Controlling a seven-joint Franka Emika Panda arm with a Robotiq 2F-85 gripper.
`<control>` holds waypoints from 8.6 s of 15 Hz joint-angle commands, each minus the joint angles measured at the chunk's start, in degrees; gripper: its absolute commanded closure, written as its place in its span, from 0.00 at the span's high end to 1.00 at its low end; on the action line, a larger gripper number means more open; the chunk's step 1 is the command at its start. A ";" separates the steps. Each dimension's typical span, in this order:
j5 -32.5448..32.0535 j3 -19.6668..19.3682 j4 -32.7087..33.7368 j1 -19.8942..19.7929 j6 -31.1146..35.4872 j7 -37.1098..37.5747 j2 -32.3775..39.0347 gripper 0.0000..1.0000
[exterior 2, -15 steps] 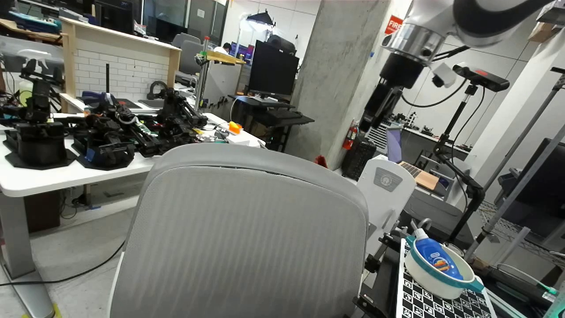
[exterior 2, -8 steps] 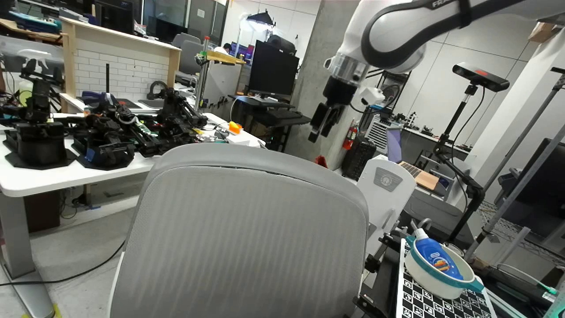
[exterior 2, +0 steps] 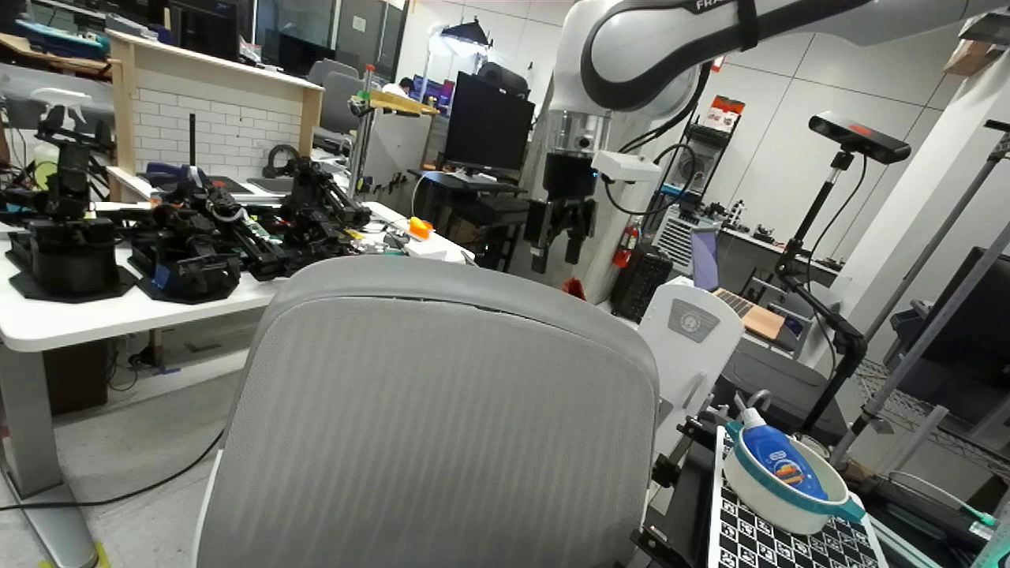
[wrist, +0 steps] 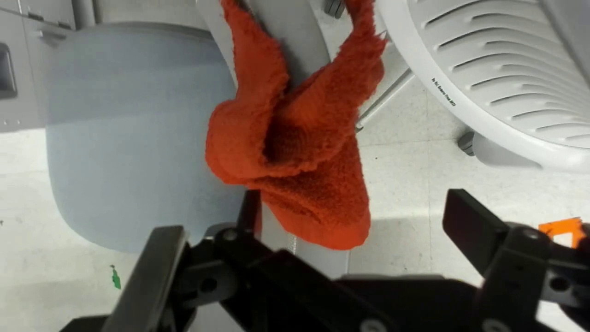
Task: Move the orange towel from the chair on the right to the one on the left
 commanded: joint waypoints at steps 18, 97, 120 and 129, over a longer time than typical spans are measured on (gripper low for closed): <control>-6.70 -4.50 -3.47 2.84 -1.20 16.02 3.44 0.56; -17.04 3.47 20.64 17.24 -16.71 11.75 -1.94 1.00; -17.63 4.91 1.54 18.39 -11.49 19.88 -10.55 1.00; -16.94 3.48 -3.02 14.41 -7.04 20.50 -8.71 1.00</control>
